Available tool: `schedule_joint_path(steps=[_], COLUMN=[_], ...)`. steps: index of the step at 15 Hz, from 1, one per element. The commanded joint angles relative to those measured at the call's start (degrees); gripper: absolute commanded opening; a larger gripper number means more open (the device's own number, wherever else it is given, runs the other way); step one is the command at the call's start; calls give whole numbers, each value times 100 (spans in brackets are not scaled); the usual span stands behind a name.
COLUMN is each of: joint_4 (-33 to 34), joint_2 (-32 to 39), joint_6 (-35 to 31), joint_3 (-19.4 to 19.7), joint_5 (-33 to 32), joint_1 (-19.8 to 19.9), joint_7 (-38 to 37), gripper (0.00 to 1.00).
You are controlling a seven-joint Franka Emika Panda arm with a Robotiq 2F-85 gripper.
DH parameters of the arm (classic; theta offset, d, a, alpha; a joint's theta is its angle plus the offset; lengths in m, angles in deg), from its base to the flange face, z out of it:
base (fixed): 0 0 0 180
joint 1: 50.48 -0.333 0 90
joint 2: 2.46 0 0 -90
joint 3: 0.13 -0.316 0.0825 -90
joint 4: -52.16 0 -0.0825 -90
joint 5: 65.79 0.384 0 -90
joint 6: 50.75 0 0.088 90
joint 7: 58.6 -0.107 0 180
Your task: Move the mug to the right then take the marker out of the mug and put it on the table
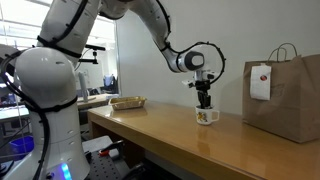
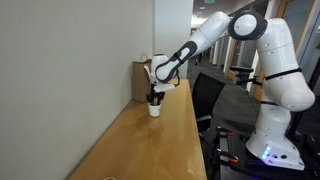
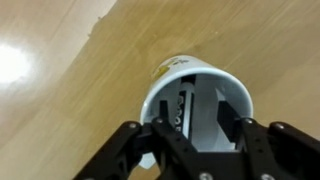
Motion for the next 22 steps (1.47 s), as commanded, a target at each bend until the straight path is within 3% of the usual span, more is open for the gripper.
schedule_joint_path(steps=[1, 2, 3, 6, 7, 8, 14, 18, 22], joint_4=[205, 237, 270, 282, 274, 250, 27, -93, -472], joint_2=[191, 232, 267, 277, 259, 215, -335, -996, -1646], joint_6=[-1, 5, 15, -15, -21, -17, 186, 961, 1633], joint_3=[116, 136, 145, 157, 156, 159, 248, 267, -193], joint_5=[-90, -105, -108, -150, -168, -192, -758, -1476, -1094], joint_1=[-72, -80, -83, -114, -127, -149, -415, -595, -375], joint_7=[-25, -36, -30, 7, 20, 9, -99, -392, 509], gripper=[35, 28, 27, 3, 0, 4, 5, 5, 5])
